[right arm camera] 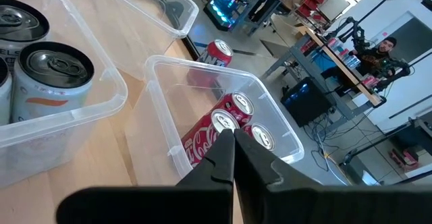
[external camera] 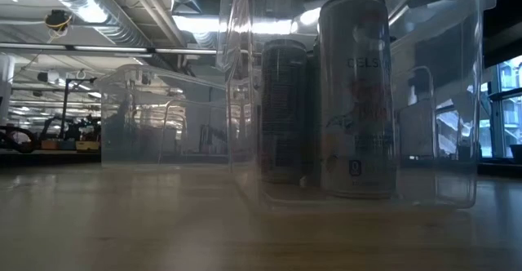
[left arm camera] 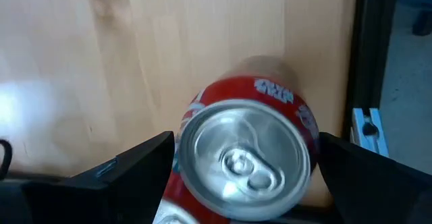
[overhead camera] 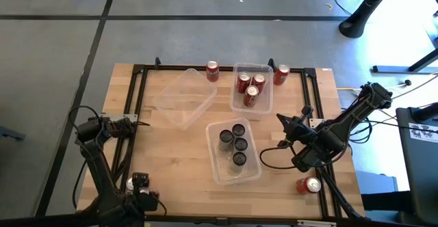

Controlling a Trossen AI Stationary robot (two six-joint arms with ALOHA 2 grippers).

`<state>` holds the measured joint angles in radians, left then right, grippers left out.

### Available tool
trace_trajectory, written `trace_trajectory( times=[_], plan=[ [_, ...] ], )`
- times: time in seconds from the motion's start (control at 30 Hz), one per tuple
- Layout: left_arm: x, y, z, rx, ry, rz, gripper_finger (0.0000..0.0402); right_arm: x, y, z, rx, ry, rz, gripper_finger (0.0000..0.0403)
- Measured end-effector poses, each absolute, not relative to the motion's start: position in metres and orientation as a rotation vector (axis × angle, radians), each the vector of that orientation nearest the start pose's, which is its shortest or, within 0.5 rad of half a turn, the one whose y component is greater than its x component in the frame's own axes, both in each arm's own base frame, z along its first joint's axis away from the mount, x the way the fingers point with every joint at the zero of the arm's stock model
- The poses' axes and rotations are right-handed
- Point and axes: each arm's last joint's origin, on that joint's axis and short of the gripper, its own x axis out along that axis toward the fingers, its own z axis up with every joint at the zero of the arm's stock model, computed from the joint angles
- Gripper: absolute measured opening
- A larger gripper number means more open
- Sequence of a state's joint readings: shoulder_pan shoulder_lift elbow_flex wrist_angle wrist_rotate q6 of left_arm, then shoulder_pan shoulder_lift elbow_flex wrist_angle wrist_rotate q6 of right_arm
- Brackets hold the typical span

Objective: Sort soda cans
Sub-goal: Put the red/white soda can into the right transparent bin

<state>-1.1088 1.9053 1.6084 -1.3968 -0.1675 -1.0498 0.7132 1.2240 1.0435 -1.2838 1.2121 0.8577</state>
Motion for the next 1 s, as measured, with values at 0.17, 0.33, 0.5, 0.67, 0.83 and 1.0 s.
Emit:
trace_trajectory(
  times=[0.17, 0.33, 0.5, 0.67, 0.83, 1.0],
  plan=[
    [0.159, -0.308, 0.228, 0.192, 1.472, 0.088, 0.0345, 0.162, 0.104, 0.289, -0.414, 0.564, -0.678, 0.0003],
    [0.161, -0.307, 0.226, 0.188, 1.465, 0.087, 0.0345, 0.162, 0.104, 0.289, -0.414, 0.564, -0.678, 0.0003],
    [0.163, -0.307, 0.227, 0.187, 1.435, 0.096, 0.0345, 0.162, 0.104, 0.289, -0.411, 0.562, -0.678, 0.0003],
    [0.164, -0.307, 0.227, 0.217, 1.410, 0.083, 0.0345, 0.162, 0.104, 0.289, -0.408, 0.570, -0.674, 0.0003],
    [0.169, -0.305, 0.226, 0.161, 1.400, 0.124, 0.0345, 0.162, 0.104, 0.289, -0.403, 0.577, -0.670, 0.0003],
    [0.170, -0.305, 0.226, 0.121, 1.379, 0.167, 0.0345, 0.162, 0.104, 0.289, -0.404, 0.577, -0.670, 0.0003]
  ],
)
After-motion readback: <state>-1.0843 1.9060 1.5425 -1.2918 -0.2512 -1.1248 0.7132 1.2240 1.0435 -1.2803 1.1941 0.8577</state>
